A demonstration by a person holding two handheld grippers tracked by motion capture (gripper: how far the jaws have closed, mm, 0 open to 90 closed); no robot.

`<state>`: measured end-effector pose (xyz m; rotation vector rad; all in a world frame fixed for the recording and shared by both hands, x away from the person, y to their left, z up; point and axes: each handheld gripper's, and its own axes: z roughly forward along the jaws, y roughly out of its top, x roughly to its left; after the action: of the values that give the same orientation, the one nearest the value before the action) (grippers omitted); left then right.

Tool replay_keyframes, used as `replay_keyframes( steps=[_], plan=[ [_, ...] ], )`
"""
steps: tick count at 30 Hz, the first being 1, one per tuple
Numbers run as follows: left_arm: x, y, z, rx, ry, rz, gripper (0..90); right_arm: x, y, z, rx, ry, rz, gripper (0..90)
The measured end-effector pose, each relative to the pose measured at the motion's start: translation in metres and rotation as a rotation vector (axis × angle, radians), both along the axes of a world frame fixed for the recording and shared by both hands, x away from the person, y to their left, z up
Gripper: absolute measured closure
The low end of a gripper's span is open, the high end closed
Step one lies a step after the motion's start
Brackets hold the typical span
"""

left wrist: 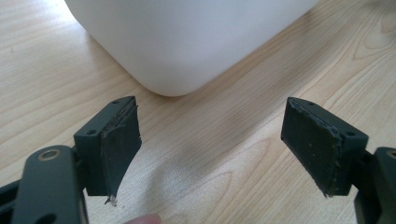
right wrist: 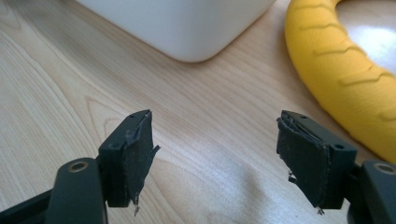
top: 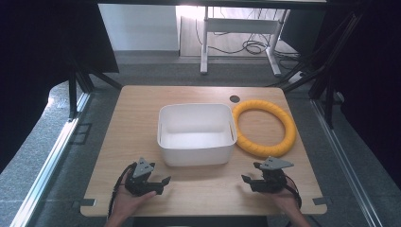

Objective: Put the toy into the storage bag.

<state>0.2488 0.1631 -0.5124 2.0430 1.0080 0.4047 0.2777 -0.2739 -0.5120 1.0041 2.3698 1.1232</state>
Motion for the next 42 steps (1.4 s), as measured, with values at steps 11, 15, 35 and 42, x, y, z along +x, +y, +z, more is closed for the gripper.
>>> replay_keyframes(
  steps=[11,15,35,42],
  plan=[
    [0.002,-0.002,0.002,-0.012,-0.004,-0.018,20.1,-0.005,0.007,0.003,-0.059,-0.020,-0.008,28.0],
    [0.001,-0.002,0.001,-0.004,-0.006,-0.017,20.7,-0.006,0.002,0.008,-0.040,-0.017,0.002,27.8],
    [0.001,-0.003,0.002,-0.010,0.005,-0.028,20.4,0.091,-0.007,0.052,-0.205,0.066,0.053,21.3],
    [0.001,-0.001,0.003,-0.063,0.032,-0.038,20.4,0.120,0.003,0.027,-0.271,0.169,0.091,20.5]
  ],
)
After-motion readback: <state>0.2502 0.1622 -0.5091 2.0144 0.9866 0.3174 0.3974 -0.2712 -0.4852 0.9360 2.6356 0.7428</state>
